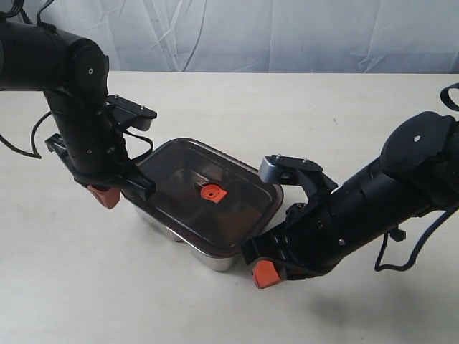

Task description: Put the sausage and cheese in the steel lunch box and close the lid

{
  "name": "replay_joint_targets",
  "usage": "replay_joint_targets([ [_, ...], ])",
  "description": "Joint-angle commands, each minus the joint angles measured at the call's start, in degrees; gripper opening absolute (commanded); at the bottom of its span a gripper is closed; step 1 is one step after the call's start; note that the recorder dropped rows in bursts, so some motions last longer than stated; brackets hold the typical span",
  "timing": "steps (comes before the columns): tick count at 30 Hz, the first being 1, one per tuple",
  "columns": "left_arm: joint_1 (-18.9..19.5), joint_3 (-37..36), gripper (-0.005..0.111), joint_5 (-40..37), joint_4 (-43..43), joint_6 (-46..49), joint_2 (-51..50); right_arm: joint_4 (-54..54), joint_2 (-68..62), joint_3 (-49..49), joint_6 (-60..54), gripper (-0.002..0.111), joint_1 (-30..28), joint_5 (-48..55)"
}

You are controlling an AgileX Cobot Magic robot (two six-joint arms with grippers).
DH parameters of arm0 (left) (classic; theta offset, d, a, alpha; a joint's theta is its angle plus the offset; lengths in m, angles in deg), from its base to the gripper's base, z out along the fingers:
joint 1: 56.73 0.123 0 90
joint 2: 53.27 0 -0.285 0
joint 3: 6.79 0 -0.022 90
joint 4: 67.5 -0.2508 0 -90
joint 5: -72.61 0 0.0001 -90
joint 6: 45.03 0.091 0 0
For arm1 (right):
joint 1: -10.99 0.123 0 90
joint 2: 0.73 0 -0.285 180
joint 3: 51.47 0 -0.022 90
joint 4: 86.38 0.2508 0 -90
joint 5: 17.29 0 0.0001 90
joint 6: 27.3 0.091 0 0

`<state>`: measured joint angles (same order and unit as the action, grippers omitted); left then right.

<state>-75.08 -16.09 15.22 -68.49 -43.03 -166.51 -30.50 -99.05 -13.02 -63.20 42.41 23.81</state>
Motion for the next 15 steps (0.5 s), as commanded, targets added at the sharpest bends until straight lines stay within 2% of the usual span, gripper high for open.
replay_joint_targets([
  [1, 0.05, 0.36, 0.0, -0.34, -1.35, -0.98, -0.21, 0.16, -0.04, -0.34, -0.14, -0.001, 0.02, 0.75],
  [15, 0.18, 3.32, 0.0, -0.81, -6.77, -4.33, 2.1, 2.21, -0.04, -0.34, -0.14, -0.001, 0.02, -1.87],
])
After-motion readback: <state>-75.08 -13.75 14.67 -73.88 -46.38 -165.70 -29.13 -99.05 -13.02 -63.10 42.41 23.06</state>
